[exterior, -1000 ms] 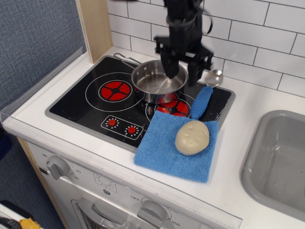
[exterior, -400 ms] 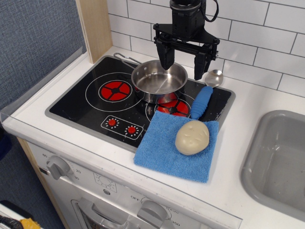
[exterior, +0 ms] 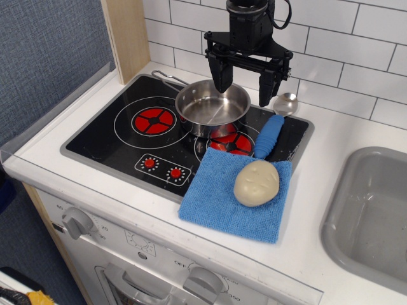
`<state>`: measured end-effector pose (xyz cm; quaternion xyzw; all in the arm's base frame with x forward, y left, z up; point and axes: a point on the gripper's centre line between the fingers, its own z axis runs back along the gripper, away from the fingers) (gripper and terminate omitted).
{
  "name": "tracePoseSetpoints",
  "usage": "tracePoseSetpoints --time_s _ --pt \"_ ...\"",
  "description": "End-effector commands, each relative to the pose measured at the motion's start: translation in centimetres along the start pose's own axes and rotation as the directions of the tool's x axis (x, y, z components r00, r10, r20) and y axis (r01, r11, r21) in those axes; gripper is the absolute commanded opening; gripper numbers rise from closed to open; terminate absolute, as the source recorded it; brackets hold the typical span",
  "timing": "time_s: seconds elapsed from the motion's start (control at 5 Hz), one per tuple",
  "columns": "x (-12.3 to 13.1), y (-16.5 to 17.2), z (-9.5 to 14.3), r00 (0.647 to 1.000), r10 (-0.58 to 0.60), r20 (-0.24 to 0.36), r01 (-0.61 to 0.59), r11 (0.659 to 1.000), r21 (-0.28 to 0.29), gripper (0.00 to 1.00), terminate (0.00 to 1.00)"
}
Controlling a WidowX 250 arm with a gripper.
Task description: Place the pot to the left of the blue spoon
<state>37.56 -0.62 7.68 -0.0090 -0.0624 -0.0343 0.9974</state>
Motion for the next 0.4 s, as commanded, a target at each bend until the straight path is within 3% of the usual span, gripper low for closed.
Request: tracePoseSetpoints --time_s 0.0,0.2 --pt "0.58 -0.99 2.21 0.998 -0.016 0.062 0.015 1.0 0.006 1.0 0.0" --pt "0.58 -0.99 2.21 0.998 -0.016 0.062 0.015 1.0 0.006 1.0 1.0"
